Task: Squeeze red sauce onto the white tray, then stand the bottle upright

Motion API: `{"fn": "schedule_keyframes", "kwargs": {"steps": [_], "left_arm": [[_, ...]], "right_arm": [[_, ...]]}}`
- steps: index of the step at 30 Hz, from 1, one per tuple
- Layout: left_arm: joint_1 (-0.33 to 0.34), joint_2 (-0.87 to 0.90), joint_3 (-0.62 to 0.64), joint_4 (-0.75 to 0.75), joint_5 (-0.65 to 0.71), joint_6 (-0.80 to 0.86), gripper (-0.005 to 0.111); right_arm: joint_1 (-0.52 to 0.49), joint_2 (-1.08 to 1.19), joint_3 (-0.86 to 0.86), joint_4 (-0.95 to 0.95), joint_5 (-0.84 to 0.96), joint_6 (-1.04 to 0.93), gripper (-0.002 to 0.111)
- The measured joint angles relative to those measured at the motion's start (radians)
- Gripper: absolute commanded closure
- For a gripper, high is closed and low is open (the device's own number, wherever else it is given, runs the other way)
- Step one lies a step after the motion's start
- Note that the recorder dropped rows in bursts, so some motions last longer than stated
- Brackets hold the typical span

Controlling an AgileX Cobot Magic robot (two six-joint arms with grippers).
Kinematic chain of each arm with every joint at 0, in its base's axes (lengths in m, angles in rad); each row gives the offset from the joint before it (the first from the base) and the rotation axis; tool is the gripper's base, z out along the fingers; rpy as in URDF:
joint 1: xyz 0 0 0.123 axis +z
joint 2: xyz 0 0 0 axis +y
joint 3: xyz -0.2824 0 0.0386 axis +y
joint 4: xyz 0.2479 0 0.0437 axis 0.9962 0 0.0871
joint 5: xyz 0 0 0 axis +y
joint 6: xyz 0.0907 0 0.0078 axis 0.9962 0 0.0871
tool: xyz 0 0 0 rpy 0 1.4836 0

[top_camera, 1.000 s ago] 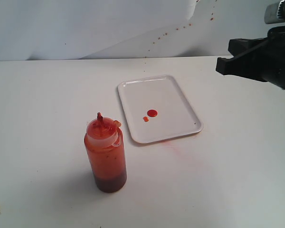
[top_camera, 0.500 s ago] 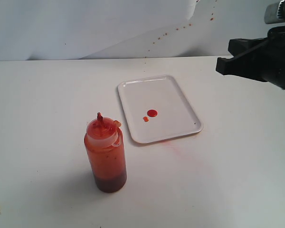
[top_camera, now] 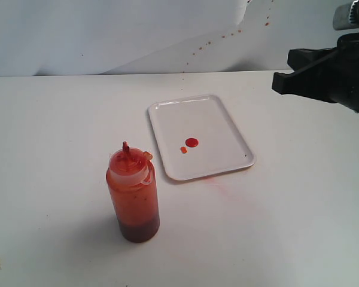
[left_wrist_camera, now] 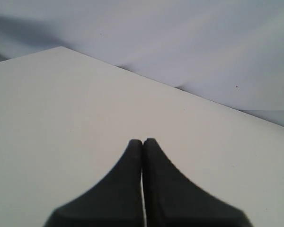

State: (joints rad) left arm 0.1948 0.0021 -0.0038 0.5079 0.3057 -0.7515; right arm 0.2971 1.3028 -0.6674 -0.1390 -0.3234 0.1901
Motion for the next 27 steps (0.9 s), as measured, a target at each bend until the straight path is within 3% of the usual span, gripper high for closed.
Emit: {"fn": "schedule_keyframes", "kwargs": {"steps": [10, 13, 16, 17, 20, 27], "left_arm": [[0.000, 0.000, 0.000, -0.002, 0.000, 0.006, 0.107], [0.000, 0.000, 0.000, -0.106, 0.000, 0.272, 0.107], [0.000, 0.000, 0.000, -0.444, -0.015, 0.777, 0.107], [0.000, 0.000, 0.000, -0.493, -0.015, 0.840, 0.107], [0.000, 0.000, 0.000, -0.584, -0.015, 0.947, 0.107], [0.000, 0.000, 0.000, -0.615, -0.015, 0.971, 0.107]], "right_arm": [[0.000, 0.000, 0.000, 0.000, 0.000, 0.000, 0.108], [0.000, 0.000, 0.000, 0.000, 0.000, 0.000, 0.108], [0.000, 0.000, 0.000, 0.000, 0.000, 0.000, 0.108], [0.000, 0.000, 0.000, 0.000, 0.000, 0.000, 0.108], [0.000, 0.000, 0.000, 0.000, 0.000, 0.000, 0.108], [0.000, 0.000, 0.000, 0.000, 0.000, 0.000, 0.108]]}}
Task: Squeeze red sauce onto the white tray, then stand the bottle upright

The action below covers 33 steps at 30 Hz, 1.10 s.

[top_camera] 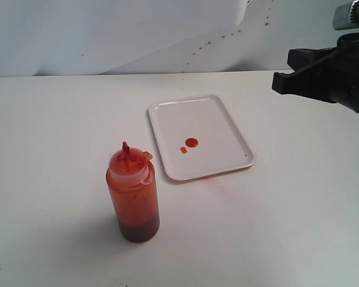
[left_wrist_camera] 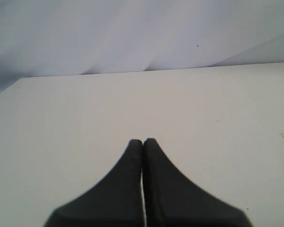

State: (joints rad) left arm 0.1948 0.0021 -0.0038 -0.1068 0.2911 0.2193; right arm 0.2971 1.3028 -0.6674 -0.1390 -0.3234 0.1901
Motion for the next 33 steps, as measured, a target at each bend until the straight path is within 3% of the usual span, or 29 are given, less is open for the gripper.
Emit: {"fn": "schedule_keyframes", "kwargs": {"steps": [11, 26, 33], "left_arm": [[0.000, 0.000, 0.000, 0.080, -0.002, -0.198, 0.107], [0.000, 0.000, 0.000, 0.091, -0.004, -0.219, 0.107], [-0.073, 0.000, 0.000, 0.091, -0.004, -0.219, 0.107]], "right_arm": [[0.000, 0.000, 0.000, 0.000, 0.000, 0.000, 0.108], [0.000, 0.000, 0.000, 0.000, 0.000, 0.000, 0.108], [0.000, 0.000, 0.000, 0.000, 0.000, 0.000, 0.108]]}}
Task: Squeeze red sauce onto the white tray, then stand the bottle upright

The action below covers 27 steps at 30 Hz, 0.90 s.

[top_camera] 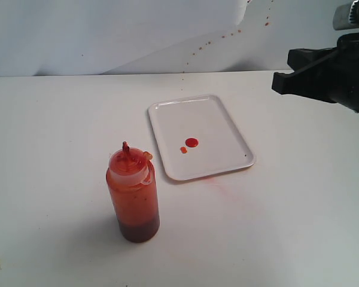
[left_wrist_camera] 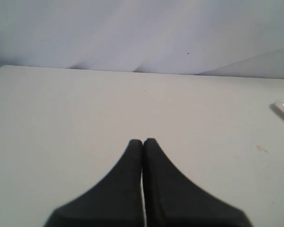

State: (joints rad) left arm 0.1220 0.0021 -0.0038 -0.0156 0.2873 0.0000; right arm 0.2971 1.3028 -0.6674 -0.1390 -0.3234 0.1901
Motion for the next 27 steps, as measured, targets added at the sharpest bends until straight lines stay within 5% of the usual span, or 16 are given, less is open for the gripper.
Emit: {"fn": "schedule_keyframes", "kwargs": {"steps": [8, 27], "left_arm": [[-0.119, 0.000, 0.000, 0.000, 0.002, 0.000, 0.107], [-0.123, 0.000, 0.000, 0.000, 0.002, 0.000, 0.107]], "right_arm": [[0.000, 0.000, 0.000, 0.000, 0.000, 0.000, 0.108], [0.000, 0.000, 0.000, 0.000, 0.000, 0.000, 0.108]]}}
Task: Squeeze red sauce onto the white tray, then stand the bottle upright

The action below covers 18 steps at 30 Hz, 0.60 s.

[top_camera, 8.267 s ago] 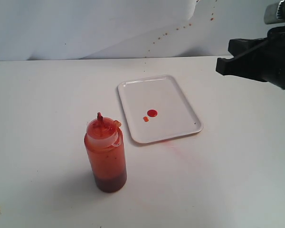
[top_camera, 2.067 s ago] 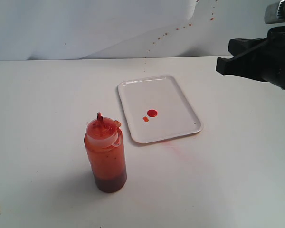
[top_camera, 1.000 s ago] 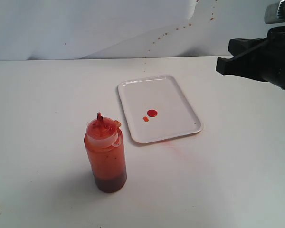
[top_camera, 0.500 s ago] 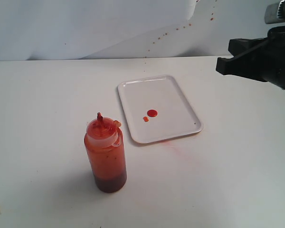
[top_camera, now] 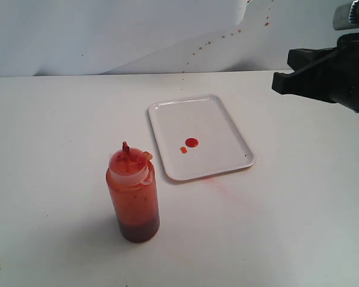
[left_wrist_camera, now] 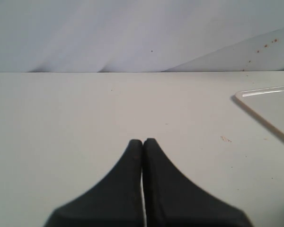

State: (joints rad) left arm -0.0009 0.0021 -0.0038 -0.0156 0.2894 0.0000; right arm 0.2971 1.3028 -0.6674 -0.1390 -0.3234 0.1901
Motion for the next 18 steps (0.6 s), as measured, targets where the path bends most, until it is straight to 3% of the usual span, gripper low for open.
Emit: {"fn": "schedule_keyframes", "kwargs": {"steps": [18], "left_arm": [[0.000, 0.000, 0.000, 0.000, 0.000, 0.000, 0.107]], "right_arm": [[0.000, -0.043, 0.000, 0.000, 0.002, -0.058, 0.108]]}}
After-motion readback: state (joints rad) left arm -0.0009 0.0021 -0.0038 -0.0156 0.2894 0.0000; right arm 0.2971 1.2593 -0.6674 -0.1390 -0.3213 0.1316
